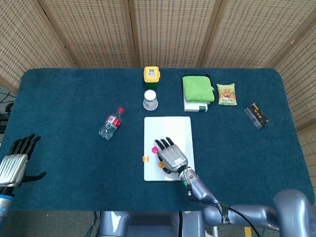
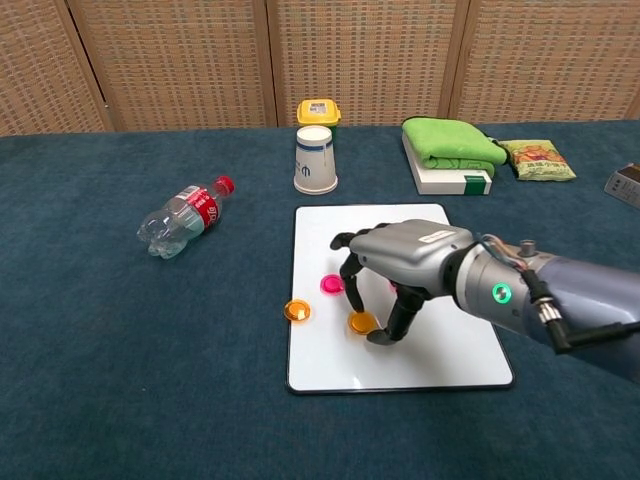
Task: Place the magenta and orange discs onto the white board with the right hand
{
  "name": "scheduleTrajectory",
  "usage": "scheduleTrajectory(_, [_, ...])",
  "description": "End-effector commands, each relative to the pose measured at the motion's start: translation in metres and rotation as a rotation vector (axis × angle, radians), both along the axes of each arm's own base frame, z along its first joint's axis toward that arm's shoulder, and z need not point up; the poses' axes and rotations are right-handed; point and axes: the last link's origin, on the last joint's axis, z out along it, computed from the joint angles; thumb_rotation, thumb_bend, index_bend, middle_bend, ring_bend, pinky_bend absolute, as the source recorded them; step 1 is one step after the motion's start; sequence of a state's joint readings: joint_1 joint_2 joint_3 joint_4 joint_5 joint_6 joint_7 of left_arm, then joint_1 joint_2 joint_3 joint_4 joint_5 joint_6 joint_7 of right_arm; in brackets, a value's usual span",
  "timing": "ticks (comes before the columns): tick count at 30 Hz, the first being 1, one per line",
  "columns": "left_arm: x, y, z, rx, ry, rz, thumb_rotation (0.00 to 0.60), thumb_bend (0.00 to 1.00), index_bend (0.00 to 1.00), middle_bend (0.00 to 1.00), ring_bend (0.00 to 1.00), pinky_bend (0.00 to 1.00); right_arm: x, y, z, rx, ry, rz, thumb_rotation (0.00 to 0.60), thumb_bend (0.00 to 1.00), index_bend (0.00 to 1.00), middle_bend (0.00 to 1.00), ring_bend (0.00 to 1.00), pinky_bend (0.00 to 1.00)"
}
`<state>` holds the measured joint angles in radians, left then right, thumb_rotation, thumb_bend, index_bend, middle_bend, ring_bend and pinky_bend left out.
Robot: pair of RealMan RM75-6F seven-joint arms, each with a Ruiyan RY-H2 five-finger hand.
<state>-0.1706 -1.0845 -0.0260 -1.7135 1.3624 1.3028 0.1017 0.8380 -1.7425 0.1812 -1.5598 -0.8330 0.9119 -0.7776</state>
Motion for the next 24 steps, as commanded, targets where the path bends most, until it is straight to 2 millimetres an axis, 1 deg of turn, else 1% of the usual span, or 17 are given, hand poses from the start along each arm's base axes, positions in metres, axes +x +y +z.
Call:
scheduleTrajectory(1, [0.000,0.000,0.000,0.000,-0.001,0.000,0.600,0.00,0.00,0.00,0.00,0.00,0.015,-0.004,-0.006,-0.016,-0.004,0.005,0.600,0.38,0.59,0.05,0.00,0.02])
scheduleTrajectory(3, [0.000,0.000,0.000,0.001,-0.003,0.001,0.600,0.00,0.00,0.00,0.00,0.00,0.019,-0.006,-0.008,-0.022,0.002,0.004,0.600,0.38,0.59,0.05,0.00,0.02])
scheduleTrajectory(8, [0.000,0.000,0.000,-0.001,-0.004,0.003,0.600,0.00,0.00,0.00,0.00,0.00,0.021,-0.009,-0.009,-0.033,0.019,0.001,0.600,0.38,0.59,0.05,0.00,0.02])
scheduleTrajectory(18, [0.000,0.000,0.000,-0.002,-0.005,0.004,0.600,0.00,0.00,0.00,0.00,0.00,0.010,-0.015,-0.006,-0.053,0.058,-0.014,0.600,0.38,0.59,0.05,0.00,0.02])
scheduleTrajectory(24, [0.000,0.000,0.000,0.000,-0.005,0.003,0.600,0.00,0.00,0.00,0.00,0.00,0.006,-0.017,-0.005,-0.063,0.063,-0.015,0.600,0.37,0.59,0.05,0.00,0.02])
